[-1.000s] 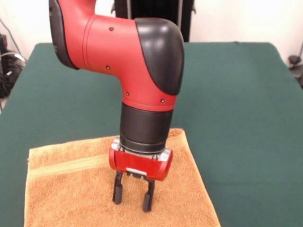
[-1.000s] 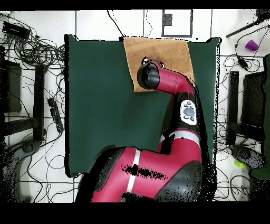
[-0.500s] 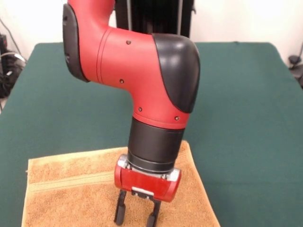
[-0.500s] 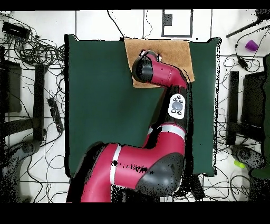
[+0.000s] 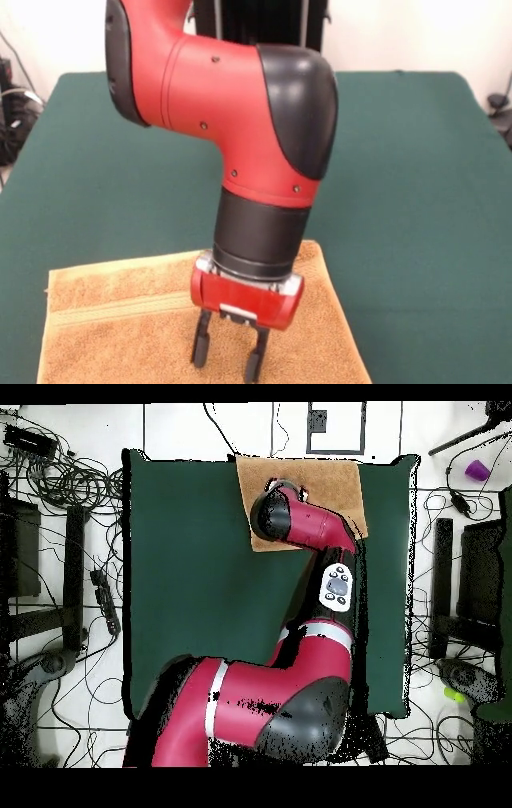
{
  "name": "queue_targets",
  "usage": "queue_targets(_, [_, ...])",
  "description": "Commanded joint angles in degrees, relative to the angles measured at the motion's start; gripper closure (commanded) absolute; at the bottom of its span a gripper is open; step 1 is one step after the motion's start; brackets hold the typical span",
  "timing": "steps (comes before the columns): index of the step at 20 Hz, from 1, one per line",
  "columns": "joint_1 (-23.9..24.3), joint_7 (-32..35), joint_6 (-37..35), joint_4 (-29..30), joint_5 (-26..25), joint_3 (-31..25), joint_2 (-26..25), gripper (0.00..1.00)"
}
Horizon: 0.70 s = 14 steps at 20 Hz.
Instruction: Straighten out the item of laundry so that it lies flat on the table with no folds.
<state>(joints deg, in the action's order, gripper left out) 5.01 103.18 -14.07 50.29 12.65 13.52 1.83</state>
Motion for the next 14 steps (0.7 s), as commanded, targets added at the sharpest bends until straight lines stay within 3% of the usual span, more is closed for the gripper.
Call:
queue_targets(1, [1.8,6.7,-1.3,16.9,-1.6,-9.2,9.7,0.0])
queue_targets(9, [4.8,5.4,-1.4,27.7,-2.3,-13.1,21.4,0.0])
queue_targets(14, [4.1,6.9,2.0,26.2,-3.0,-12.8,18.0,0.0])
